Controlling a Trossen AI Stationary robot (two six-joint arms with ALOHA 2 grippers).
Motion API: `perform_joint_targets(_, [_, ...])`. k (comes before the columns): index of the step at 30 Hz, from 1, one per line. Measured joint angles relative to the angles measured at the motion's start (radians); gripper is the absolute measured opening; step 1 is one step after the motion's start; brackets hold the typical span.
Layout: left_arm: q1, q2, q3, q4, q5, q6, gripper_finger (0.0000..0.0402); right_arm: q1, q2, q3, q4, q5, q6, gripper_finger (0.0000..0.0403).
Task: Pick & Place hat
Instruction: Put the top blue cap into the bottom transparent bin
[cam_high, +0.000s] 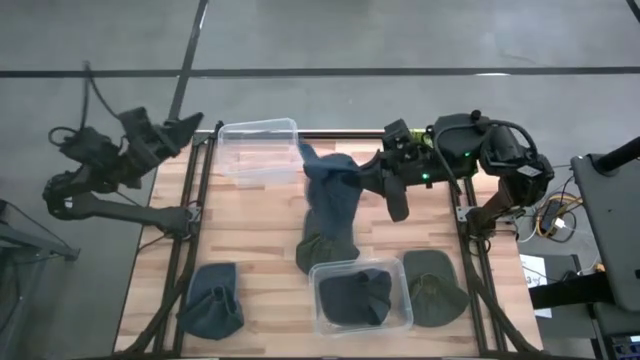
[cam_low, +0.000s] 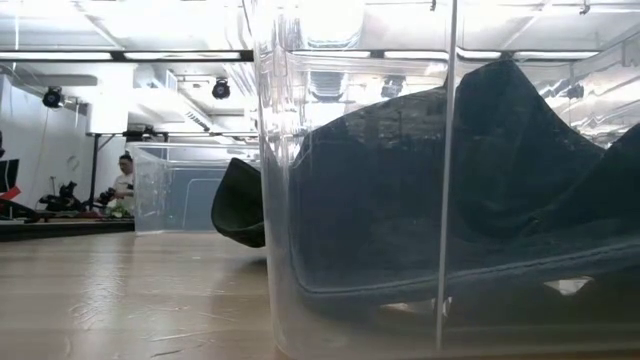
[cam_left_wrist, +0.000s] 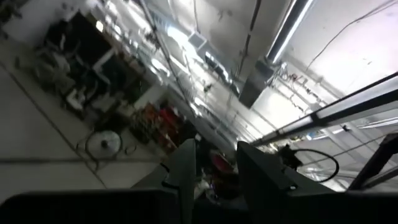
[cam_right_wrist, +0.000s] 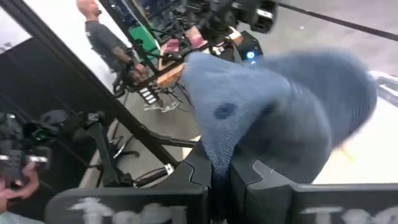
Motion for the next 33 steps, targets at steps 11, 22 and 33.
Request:
perform_joint_targets(11, [0.0, 0.136, -0.002, -0.084, 0.139, -0.284, 0.011, 0.0, 0.003, 0.0, 0.174, -0.102, -0.013, 0.0008])
perform_joint_targets(22, [-0.001, 0.27, -0.002, -0.068, 0.252, -0.359, 0.011, -0.001, 0.003, 0.0, 0.315, -0.142, -0.036, 0.0008])
perform_joint_targets(33, [-0.001, 0.395, -0.092, 0.321, 0.406, -0.475, 0.011, -0.001, 0.003, 0.0, 0.374, -0.187, -0.038, 0.0008])
